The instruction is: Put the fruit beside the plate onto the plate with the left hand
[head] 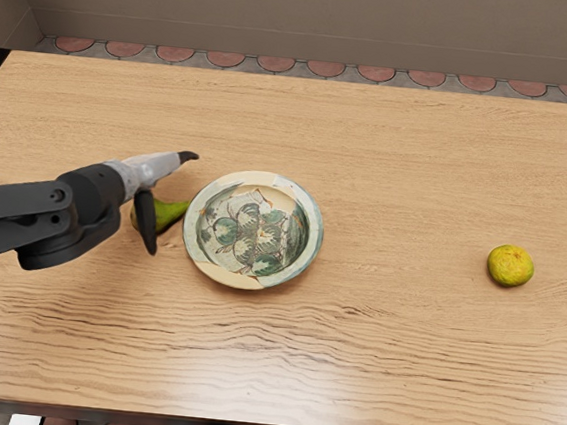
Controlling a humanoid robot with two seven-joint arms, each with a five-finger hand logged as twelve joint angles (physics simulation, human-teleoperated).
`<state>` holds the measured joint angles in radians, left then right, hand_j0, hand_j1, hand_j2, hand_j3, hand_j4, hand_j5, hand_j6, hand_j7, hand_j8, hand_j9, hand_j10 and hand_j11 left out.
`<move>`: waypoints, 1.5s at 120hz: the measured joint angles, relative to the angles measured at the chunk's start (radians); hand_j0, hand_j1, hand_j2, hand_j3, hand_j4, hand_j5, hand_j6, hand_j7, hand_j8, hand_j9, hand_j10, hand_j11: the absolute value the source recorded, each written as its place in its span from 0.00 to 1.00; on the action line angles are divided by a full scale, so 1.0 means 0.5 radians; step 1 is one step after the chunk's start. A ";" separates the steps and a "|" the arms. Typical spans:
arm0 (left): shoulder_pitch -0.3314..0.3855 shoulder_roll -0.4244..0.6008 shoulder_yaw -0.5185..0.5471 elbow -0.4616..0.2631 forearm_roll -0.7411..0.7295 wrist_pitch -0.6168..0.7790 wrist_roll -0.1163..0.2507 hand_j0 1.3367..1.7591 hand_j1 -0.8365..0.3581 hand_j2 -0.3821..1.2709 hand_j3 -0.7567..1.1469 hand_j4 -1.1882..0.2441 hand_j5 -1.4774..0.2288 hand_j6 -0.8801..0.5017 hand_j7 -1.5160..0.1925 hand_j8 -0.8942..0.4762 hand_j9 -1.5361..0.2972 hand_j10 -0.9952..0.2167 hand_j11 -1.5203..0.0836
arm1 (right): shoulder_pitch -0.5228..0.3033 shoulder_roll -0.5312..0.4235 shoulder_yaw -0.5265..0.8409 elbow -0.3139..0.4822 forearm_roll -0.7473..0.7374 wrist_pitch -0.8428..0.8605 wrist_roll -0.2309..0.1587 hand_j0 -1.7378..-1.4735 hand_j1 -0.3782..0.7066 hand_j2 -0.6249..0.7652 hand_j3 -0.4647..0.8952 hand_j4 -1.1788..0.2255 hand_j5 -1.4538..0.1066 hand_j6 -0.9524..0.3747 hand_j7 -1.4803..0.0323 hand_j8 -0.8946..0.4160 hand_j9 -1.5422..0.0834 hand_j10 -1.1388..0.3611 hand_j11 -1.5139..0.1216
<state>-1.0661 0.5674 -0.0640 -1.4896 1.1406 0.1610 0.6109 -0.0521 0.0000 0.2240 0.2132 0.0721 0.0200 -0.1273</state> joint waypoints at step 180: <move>0.092 0.022 0.001 0.022 0.211 0.164 0.000 0.76 0.76 0.28 0.40 0.64 0.66 0.44 0.68 0.46 0.65 0.60 0.73 | 0.000 0.000 0.000 0.000 0.000 0.001 0.000 0.30 0.06 0.45 0.34 0.82 0.91 0.70 0.96 0.66 0.93 0.74 0.90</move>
<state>-1.0201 0.5783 -0.0638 -1.4783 1.2460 0.2428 0.6110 -0.0521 0.0000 0.2240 0.2132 0.0722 0.0203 -0.1273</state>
